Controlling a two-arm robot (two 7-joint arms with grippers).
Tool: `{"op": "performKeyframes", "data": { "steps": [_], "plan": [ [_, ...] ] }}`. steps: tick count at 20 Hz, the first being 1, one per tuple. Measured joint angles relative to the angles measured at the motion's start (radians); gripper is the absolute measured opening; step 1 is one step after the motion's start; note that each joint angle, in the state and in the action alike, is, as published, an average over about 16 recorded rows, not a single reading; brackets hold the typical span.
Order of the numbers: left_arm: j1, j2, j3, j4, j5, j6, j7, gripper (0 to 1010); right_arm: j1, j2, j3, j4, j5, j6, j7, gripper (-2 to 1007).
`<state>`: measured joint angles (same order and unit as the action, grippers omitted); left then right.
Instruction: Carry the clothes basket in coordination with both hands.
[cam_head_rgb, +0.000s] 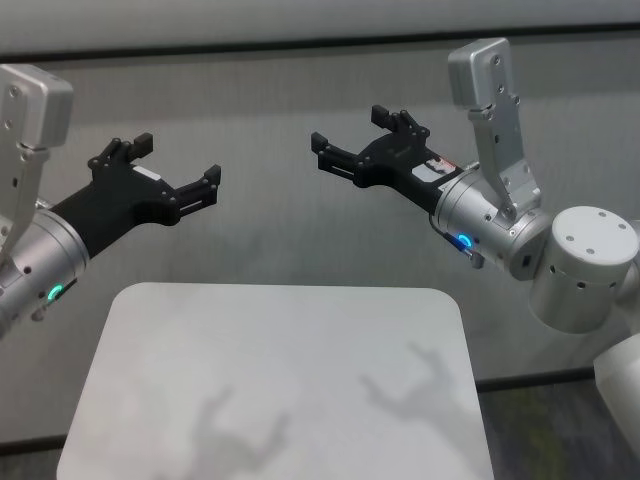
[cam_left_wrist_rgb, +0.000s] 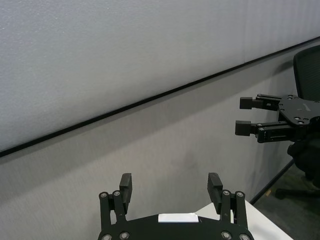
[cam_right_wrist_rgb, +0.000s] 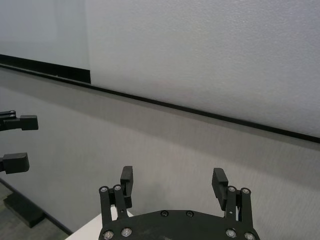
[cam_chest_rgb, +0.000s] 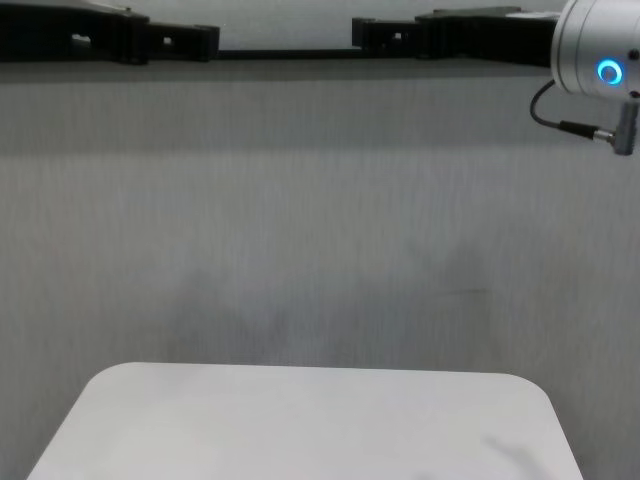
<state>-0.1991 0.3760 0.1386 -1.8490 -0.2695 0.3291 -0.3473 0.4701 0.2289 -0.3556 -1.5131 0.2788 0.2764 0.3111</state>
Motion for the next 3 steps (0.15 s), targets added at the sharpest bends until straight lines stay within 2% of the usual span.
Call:
{"op": "performKeyframes", "data": {
  "steps": [3],
  "plan": [
    [0.000,0.000,0.000,0.000,0.000,0.000,0.000,1002,0.000,0.000,0.000,0.000,0.000,0.000,0.000,1001]
  ]
}}
